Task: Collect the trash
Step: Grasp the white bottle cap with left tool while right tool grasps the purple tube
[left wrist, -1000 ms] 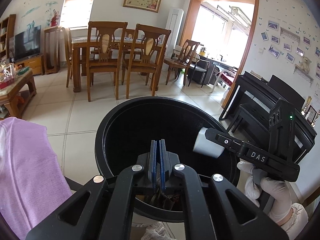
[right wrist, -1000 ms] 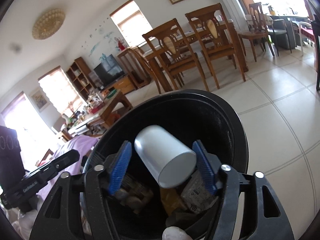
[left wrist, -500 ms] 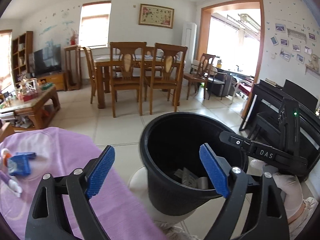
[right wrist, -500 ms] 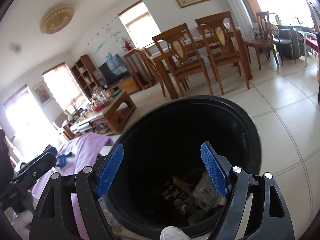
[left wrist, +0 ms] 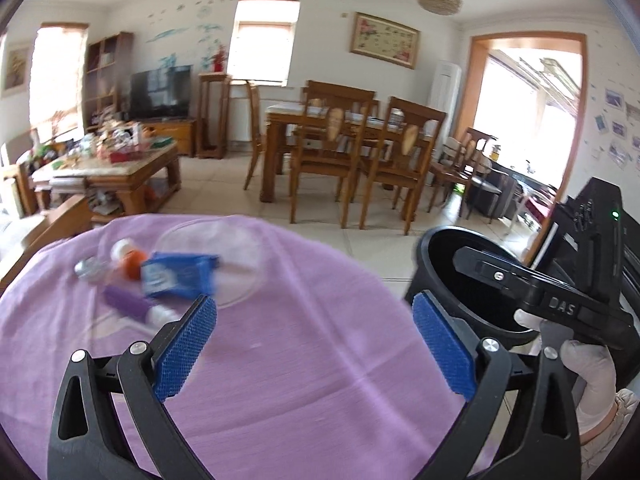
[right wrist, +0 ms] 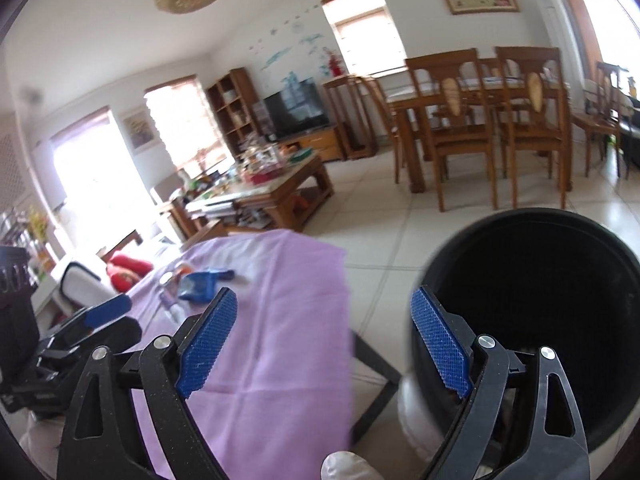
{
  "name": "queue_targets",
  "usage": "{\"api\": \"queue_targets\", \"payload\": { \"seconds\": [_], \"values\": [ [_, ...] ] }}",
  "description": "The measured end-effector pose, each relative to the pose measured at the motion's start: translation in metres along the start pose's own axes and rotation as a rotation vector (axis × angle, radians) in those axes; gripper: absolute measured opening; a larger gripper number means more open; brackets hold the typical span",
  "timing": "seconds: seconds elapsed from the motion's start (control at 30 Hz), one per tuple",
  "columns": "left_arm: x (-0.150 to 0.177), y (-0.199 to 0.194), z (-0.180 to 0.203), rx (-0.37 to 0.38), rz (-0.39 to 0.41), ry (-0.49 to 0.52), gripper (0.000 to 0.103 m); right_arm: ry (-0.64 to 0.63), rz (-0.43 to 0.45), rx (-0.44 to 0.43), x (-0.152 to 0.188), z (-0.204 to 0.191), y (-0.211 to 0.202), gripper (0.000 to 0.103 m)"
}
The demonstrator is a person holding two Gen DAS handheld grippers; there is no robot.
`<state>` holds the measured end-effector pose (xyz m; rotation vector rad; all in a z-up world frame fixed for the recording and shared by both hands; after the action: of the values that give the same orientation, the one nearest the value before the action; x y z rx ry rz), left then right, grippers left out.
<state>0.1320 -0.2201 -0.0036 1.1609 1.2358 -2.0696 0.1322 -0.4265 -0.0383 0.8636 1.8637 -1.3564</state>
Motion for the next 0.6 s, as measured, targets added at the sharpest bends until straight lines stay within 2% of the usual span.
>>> {"api": "queue_targets", "payload": {
  "seconds": [0.17,0.23,0.33,0.43,0.5,0.6],
  "values": [
    [0.003,-0.033,-0.094,-0.09,0.01,-0.155,0.098,-0.114,-0.03,-0.067,0.002,-0.082,0.025,0.088],
    [0.002,-0.041,-0.126,-0.093,0.009,-0.228,0.098,-0.167,-0.043,-0.084,0.006,-0.112,0.036,0.088],
    [-0.001,-0.045,-0.169,-0.058,0.007,-0.337,0.097,-0.269,-0.078,-0.111,0.019,-0.157,0.052,0.088],
    [-0.013,-0.032,-0.195,-0.025,-0.017,-0.382,0.097,-0.38,-0.112,-0.142,0.028,-0.198,0.072,0.086],
    [-0.019,-0.021,-0.204,0.021,-0.036,-0.422,0.096,-0.436,-0.142,-0.146,0.034,-0.219,0.086,0.071],
    [-0.025,0.0,-0.215,0.057,-0.064,-0.46,0.096,-0.483,-0.185,-0.172,0.043,-0.237,0.104,0.066]
  ]
}}
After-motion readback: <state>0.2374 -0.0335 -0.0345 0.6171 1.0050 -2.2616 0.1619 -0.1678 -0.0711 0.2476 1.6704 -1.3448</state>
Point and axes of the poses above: each gripper's, at about its wrist camera, not at the fingertips, and y roughly the way its jaws point, z to its right, x to its underside, the point moved 7 cm from there along y, roughly the way its jaws point, and after that the axes turned 12 degrees about x, right-handed, at the moved point
